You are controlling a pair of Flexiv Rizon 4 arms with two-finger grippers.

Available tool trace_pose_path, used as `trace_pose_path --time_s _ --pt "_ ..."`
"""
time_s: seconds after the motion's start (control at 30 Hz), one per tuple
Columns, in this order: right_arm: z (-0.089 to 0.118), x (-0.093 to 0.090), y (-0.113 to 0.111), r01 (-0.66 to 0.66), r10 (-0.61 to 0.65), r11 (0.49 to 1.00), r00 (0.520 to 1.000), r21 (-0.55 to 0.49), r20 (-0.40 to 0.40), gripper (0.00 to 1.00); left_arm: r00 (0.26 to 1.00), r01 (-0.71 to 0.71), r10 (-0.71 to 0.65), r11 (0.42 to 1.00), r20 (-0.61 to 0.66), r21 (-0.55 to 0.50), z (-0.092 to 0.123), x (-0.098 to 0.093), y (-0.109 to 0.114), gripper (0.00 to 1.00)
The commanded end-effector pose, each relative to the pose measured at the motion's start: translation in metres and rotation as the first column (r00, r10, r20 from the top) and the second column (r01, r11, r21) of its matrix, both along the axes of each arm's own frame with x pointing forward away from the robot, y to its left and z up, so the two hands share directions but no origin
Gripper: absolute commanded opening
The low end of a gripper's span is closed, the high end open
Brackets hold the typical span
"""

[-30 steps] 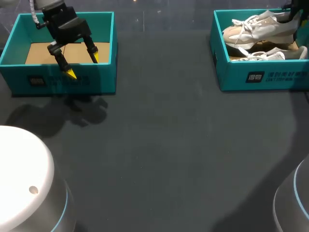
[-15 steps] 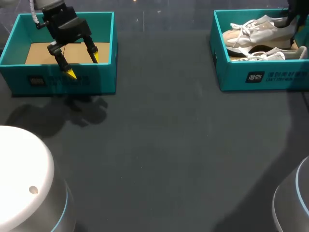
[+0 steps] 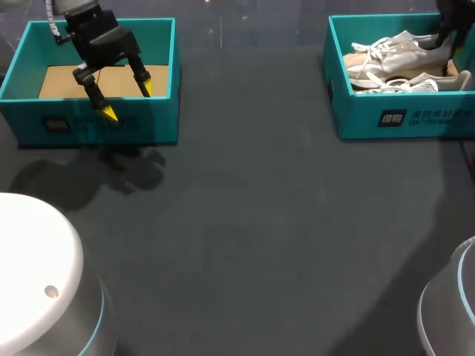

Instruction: Take the shoe out of the shoebox, open the shoe tongue, remove and reinsert the insole, then place the shoe into the shoebox

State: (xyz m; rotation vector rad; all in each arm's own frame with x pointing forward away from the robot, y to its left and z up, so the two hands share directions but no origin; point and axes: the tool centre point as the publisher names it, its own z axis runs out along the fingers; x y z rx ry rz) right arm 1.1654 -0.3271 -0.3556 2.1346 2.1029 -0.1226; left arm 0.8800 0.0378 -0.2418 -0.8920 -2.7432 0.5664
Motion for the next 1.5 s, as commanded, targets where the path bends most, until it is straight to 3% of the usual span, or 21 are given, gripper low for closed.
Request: trace_pose_path --time_s 0.03,0.4,0.5,0.7,1.1,1.2,1.23,1.43,1.5 --pt "-0.007 0.009 -0.001 0.0 0.0 1.0 1.0 0.008 -0.026 0.0 1.0 0.001 -0.001 1.0 0.001 0.001 0.0 0.0 0.001 1.0" --pt "-0.018 0.009 0.002 -0.02 0.022 0.999 0.998 0.036 -0.058 0.0 1.0 0.001 -0.001 1.0 0.001 0.001 0.0 0.0 0.001 1.0" --pt "-0.018 0.009 0.002 -0.021 0.024 0.999 0.998 0.04 -0.062 0.16 1.0 0.001 -0.001 1.0 0.001 0.001 0.0 0.0 0.001 1.0" --pt "-0.019 0.009 0.002 -0.022 0.026 0.999 0.997 0.046 -0.068 0.34 1.0 0.001 -0.001 1.0 0.001 0.001 0.0 0.0 0.001 1.0" --pt "-0.01 0.005 0.008 -0.022 0.027 0.998 0.997 0.062 -0.075 0.5 1.0 0.001 -0.001 1.0 0.001 0.001 0.0 0.0 0.001 1.0" --pt "-0.004 0.002 0.009 -0.014 0.019 0.998 0.997 0.068 -0.074 0.67 1.0 0.001 -0.001 1.0 0.001 0.001 0.0 0.0 0.001 1.0" --pt "0.0 0.001 0.01 -0.012 0.017 0.998 0.997 0.068 -0.073 0.77 1.0 0.001 -0.001 1.0 0.001 0.001 0.0 0.0 0.001 1.0" --pt "0.021 -0.007 0.013 -0.001 0.006 0.997 0.998 0.071 -0.066 0.87 1.0 0.001 -0.001 1.0 0.001 0.001 0.0 0.0 0.001 1.0" --pt "0.029 -0.01 0.014 -0.003 0.008 0.997 0.998 0.072 -0.065 1.0 1.0 0.001 -0.001 1.0 0.001 0.001 0.0 0.0 0.001 1.0"
